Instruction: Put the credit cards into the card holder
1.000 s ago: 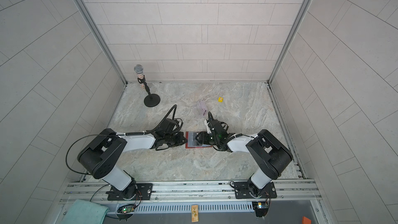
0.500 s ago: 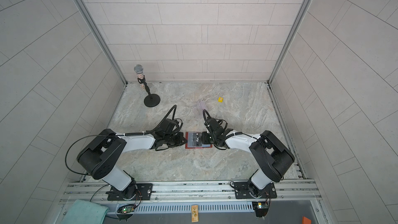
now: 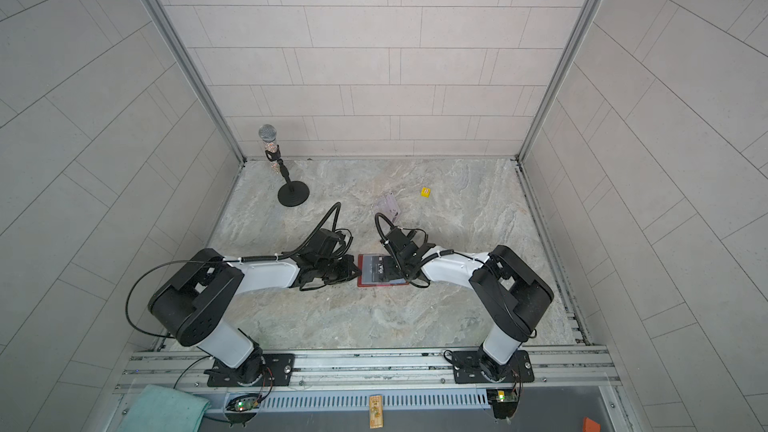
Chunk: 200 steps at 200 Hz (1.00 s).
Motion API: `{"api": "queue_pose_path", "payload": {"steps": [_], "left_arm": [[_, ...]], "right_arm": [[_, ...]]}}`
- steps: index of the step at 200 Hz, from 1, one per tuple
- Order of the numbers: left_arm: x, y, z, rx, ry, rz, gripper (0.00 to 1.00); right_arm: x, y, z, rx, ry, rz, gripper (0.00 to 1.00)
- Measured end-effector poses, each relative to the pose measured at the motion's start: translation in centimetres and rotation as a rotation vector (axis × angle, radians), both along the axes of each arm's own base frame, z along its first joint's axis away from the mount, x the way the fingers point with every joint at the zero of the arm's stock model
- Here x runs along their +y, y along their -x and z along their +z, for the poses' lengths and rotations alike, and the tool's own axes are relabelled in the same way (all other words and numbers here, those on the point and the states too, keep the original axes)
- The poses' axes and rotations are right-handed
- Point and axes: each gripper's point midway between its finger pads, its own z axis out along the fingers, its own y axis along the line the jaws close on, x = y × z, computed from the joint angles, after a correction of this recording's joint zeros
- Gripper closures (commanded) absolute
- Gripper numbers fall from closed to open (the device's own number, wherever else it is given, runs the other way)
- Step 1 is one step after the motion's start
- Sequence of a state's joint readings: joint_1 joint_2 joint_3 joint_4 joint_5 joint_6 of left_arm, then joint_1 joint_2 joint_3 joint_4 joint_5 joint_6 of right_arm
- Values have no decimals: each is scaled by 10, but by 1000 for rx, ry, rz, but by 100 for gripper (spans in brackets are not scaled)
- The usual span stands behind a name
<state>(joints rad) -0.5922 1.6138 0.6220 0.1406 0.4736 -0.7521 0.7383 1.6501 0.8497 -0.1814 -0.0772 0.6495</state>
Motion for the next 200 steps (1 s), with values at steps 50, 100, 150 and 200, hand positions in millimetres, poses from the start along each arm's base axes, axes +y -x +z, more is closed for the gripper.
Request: {"api": "queue_pose_path", "payload": {"steps": [50, 100, 150, 200], "left_arm": [[0, 0, 0, 0, 1, 0, 100], [0, 0, 0, 3, 1, 1, 100], [0, 1, 0, 5, 2, 1, 100], [2, 3, 0, 10, -10, -1, 92]], "right_arm": [[8, -1, -1, 8, -24, 11, 92], [24, 0, -1, 27, -98, 29, 92], [33, 2, 0, 40, -149, 43, 91], [31, 3, 2, 35, -150, 41, 87]]}}
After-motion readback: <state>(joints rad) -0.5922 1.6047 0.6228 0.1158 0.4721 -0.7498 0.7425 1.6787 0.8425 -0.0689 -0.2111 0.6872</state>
